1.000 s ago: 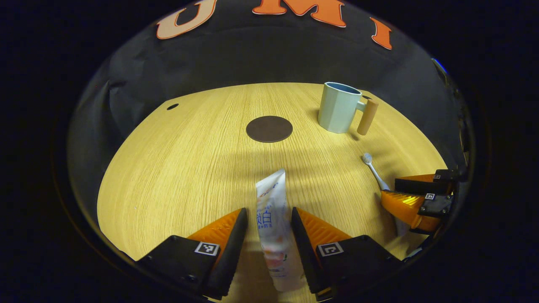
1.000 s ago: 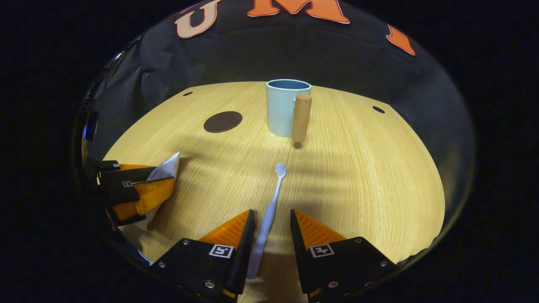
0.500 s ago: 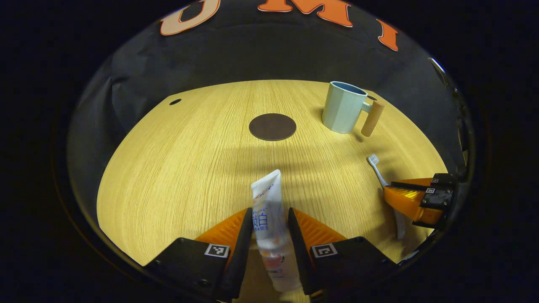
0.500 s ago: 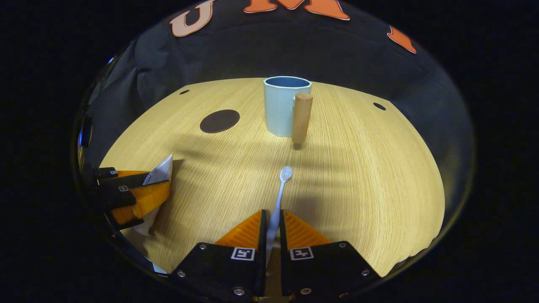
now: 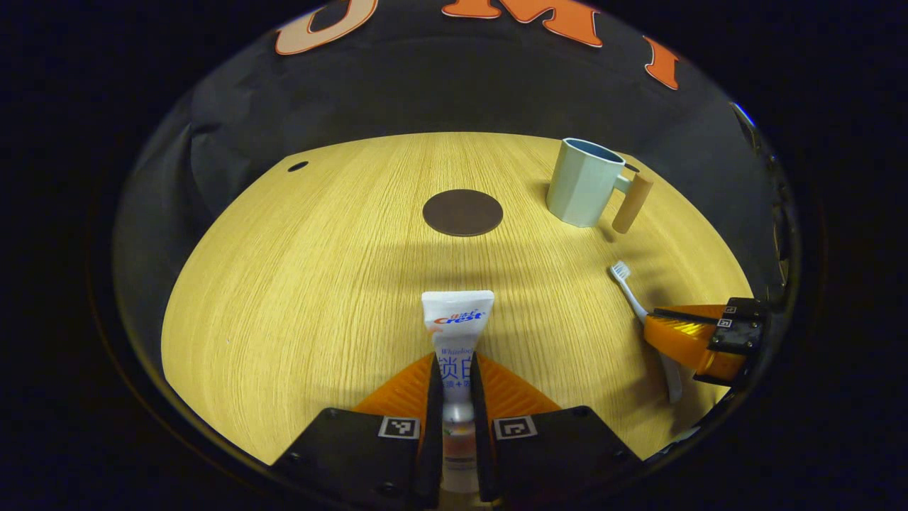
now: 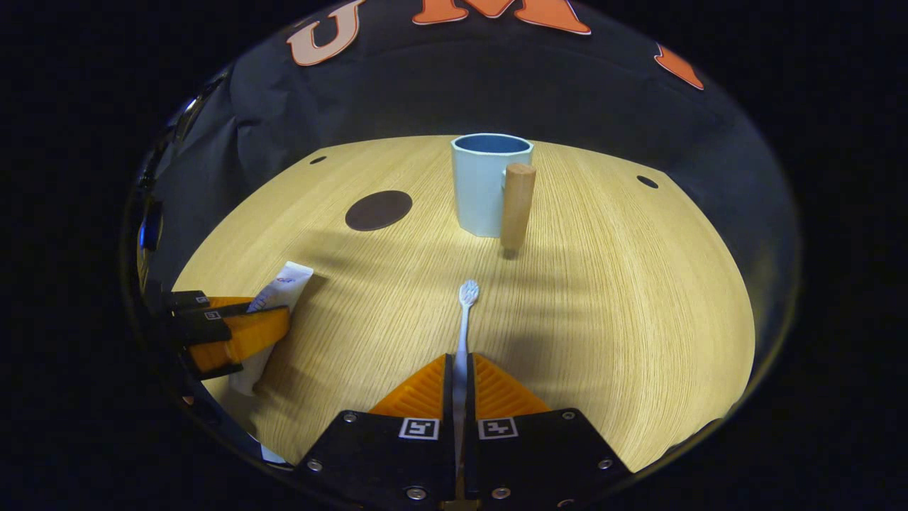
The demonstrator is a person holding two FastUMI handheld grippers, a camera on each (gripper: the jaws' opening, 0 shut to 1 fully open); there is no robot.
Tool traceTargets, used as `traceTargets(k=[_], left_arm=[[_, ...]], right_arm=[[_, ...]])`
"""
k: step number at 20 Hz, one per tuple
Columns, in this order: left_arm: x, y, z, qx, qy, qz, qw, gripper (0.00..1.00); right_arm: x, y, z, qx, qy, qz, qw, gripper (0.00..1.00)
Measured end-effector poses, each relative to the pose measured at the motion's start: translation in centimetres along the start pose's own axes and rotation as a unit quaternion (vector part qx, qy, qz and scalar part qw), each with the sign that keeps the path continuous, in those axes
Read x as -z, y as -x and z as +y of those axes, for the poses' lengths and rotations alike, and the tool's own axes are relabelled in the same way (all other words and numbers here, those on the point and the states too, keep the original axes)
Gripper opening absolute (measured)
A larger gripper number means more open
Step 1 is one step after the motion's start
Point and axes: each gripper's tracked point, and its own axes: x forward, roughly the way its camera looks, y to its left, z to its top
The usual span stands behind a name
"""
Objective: Put the toothbrush and toothpaste on the desktop into the cup, then pick up the cup and place it on the coaster on the desktop.
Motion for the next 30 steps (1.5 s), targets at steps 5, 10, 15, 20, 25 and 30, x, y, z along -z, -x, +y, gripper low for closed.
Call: traceTargets(k=[5,10,15,20,25,30], left_arm=[[-0.1,0.3,0.0,0.01,0.007,-0.006,1.0,0.19],[-1.4,1.7,-0.3,0.027,0.02,-0.028,0.999,0.18],[-1.8,1.8,0.1,0.016,0.019,-0.039,0.999,0.18],[-2.6,2.2,0.7,0.0,0.012,-0.058,0.998,0.17],[-3.3,2.9,1.4,-0.007,0.008,-0.076,0.997,0.18],[-4.1,3.7,1.8,-0.008,0.017,-0.095,0.995,0.18]], right_arm=[[-1.9,1.5,-0.4,-0.008,-0.004,-0.035,0.999,0.06],[-4.9,3.5,-0.9,-0.017,0.005,-0.095,0.995,0.06],[-8.1,4.6,-1.6,-0.014,0.019,-0.148,0.989,0.05],[-12.2,6.3,-2.2,-0.013,0.028,-0.21,0.977,0.05],[-16.0,7.3,-2.5,-0.021,0.022,-0.264,0.964,0.05],[-19.5,7.9,-2.8,-0.03,0.018,-0.301,0.953,0.05]])
